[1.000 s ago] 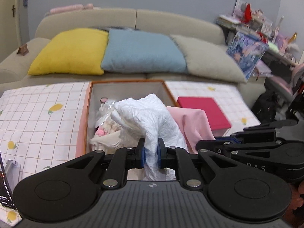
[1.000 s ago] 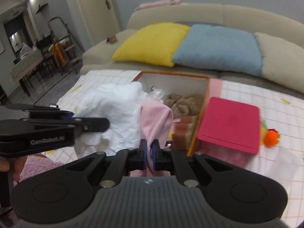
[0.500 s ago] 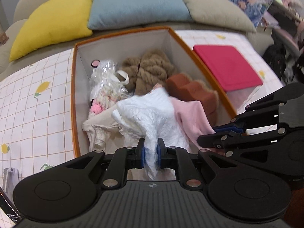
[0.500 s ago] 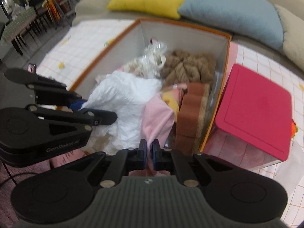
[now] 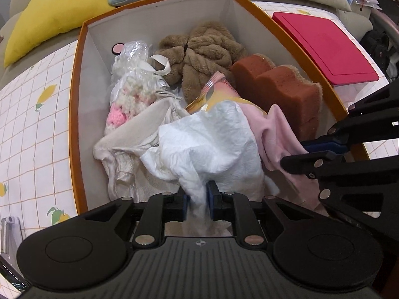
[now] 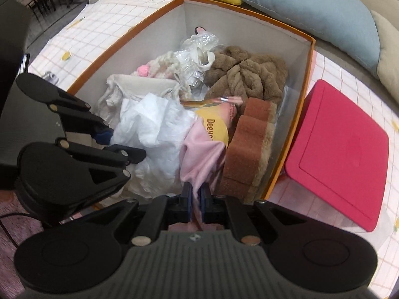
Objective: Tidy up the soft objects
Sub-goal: 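Carry the white plastic and pink cloth into the white box and open both tools, then move both tools back to the clear mesh bag and crocheted fruit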
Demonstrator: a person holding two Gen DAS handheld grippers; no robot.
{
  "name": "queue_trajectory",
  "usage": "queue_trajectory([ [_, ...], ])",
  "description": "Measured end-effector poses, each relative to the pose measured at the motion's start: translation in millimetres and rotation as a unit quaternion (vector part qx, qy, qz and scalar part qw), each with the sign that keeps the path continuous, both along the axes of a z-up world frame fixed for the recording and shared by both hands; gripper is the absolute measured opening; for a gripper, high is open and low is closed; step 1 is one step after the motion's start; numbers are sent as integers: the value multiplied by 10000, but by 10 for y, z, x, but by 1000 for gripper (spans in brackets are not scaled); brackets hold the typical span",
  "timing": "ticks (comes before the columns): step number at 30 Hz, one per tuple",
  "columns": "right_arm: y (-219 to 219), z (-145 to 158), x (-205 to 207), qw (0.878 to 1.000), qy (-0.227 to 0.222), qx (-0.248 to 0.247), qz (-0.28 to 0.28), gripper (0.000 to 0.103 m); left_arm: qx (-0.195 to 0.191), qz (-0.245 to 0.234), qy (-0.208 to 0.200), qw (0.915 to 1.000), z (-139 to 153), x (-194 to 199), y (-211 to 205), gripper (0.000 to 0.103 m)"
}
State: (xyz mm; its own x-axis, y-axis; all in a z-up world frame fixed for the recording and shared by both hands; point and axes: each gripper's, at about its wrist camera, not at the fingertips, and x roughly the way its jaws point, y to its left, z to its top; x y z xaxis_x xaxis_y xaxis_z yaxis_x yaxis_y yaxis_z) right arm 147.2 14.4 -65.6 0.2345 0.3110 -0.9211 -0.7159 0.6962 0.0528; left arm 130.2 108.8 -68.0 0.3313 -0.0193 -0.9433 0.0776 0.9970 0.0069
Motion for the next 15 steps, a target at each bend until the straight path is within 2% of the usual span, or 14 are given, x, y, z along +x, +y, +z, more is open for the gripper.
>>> queue_trajectory([
  [5,-2,6,-37,10000,10,20,57,12,-1,35,-151,9999,75,-93,16,38],
  [7,-3,23,-63,10000,-10,-8,66,16,-43,89,-235,9997,125,-134,34,52],
  [9,-12,60,-94,9999,-36,16,103,19,-128,159,-371,9991,202,-181,53,59],
  [11,-31,112,-127,9999,-88,44,117,29,-113,212,-506,9984,288,-225,62,61],
  [13,-66,176,-164,9997,-186,66,118,34,-103,262,-667,9974,387,-281,75,69],
  [15,-96,218,-171,9996,-243,87,99,36,-189,322,-828,9959,490,-339,99,76],
])
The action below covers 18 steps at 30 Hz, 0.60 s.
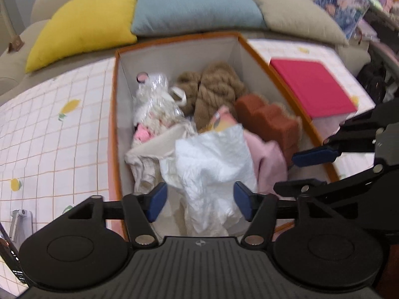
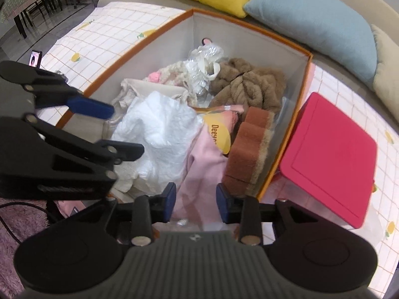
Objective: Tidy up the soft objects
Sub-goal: 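Move both tools back to the clear mesh bag and crocheted fruit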
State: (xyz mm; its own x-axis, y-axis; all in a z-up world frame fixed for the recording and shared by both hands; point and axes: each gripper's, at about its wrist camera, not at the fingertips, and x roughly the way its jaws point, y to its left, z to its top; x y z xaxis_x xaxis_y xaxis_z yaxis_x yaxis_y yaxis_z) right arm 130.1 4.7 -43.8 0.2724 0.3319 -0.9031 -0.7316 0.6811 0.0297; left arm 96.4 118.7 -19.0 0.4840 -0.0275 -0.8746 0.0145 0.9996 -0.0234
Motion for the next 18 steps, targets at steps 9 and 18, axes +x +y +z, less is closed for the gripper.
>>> queue_trajectory([
  [9,-327,298,-197,9984,-360,355,-261,49,-71,178,-869,9960,387,-276,-100,80],
  [18,-991,490,-458,9860,-855,1022,-998,52,-450,-203,-1797,9825,570,-496,-504,80],
])
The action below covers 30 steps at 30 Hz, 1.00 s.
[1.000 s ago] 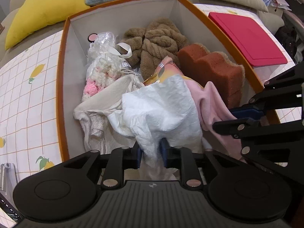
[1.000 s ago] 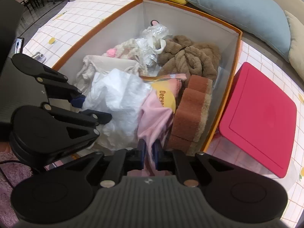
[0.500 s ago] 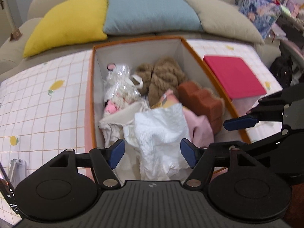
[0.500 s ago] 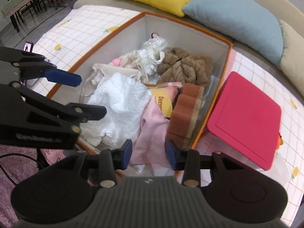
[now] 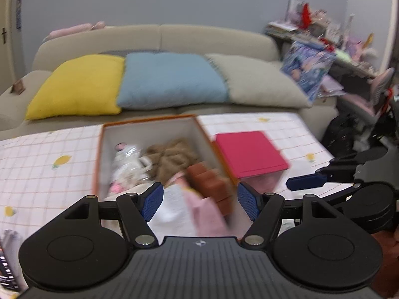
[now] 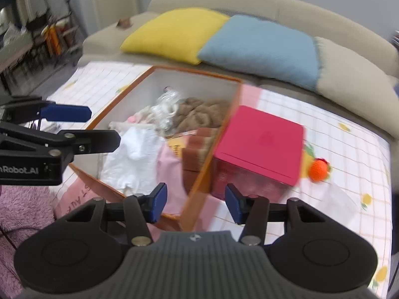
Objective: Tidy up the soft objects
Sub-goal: 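Move both tools back to the clear mesh bag and crocheted fruit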
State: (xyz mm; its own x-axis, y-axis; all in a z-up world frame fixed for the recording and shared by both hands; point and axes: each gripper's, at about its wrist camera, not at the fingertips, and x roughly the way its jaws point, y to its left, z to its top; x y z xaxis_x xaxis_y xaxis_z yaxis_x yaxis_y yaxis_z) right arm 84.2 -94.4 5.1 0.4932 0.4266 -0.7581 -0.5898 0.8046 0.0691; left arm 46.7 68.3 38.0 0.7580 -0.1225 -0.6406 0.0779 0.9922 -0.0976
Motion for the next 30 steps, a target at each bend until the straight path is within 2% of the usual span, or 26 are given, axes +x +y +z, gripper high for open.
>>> queue_trajectory([
  [5,-446,-28,-125,9986,-250,113,-441,52,-213,-380,-193,9989,-18,45,-306,80],
  [13,-1017,-213,-75,9931,-264,20,-1144,52,-358,-1095,11,9933,-163,310,-849,79],
  [19,-1361,-402,103,9854,-357,-5,-1664,52,-140,-1583,57,9873,-274,516,-1173,79],
  [27,-1572,-752,503,9768,-418,199,-2093,53,149,-2084,247,9776,-430,893,-1422,76],
  [30,-1589,-905,662,9764,-361,340,-2104,66,379,-2217,278,9740,-463,1028,-1520,76],
])
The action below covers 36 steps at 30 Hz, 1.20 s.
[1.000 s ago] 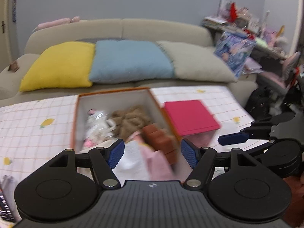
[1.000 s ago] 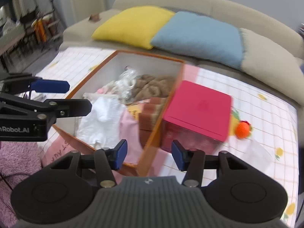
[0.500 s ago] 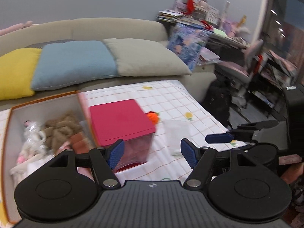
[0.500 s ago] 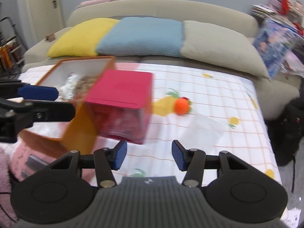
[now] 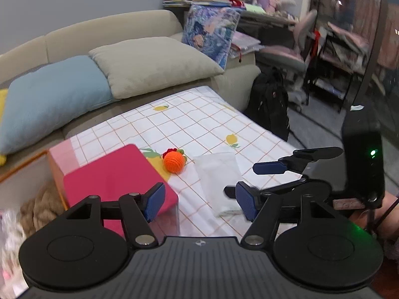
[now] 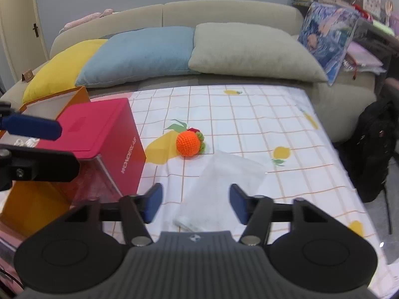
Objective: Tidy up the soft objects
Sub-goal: 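Move both tools back to the clear mesh bag and crocheted fruit, then grasp the clear mesh bag with the right tool while the left tool grasps the orange crocheted fruit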
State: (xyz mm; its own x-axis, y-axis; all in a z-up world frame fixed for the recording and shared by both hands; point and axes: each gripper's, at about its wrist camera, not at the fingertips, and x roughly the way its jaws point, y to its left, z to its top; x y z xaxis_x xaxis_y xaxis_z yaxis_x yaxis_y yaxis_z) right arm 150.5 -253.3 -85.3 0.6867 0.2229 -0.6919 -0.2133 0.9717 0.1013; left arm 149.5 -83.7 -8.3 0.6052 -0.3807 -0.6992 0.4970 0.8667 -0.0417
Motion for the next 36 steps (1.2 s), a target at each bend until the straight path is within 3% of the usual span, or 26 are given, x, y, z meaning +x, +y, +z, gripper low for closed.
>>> queue_trajectory([
  [3,59,-137,149,9999,23,-111,84,74,166,-111,-29,9998,10,131,-47,76],
  [6,39,-295,331,9988,150,-385,-259,85,328,-200,32,9993,7,297,-122,76],
  [8,-69,-373,458,9981,322,-156,-495,92,443,-236,87,9987,-21,409,-181,76],
  [11,-187,-467,628,9960,522,201,-699,95,551,-280,209,9979,-81,578,-273,76],
  [16,-88,-600,778,9975,511,29,-483,95,654,-241,515,9962,-196,841,-387,76],
  [18,-34,-646,801,9980,517,-82,-367,88,709,-246,607,9953,-236,943,-418,76],
  [19,-20,-665,810,9978,555,-132,-331,78,769,-261,650,9946,-260,979,-441,74],
  [24,0,-682,776,9969,493,-565,-245,51,1077,-309,808,9904,-384,1170,-565,74],
  [31,-69,-662,791,9967,430,-664,-203,4,1532,-403,1082,9814,-549,1399,-730,74],
  [36,-194,-622,821,9970,537,-368,-427,0,1709,-194,1481,9739,-646,1617,-816,74],
])
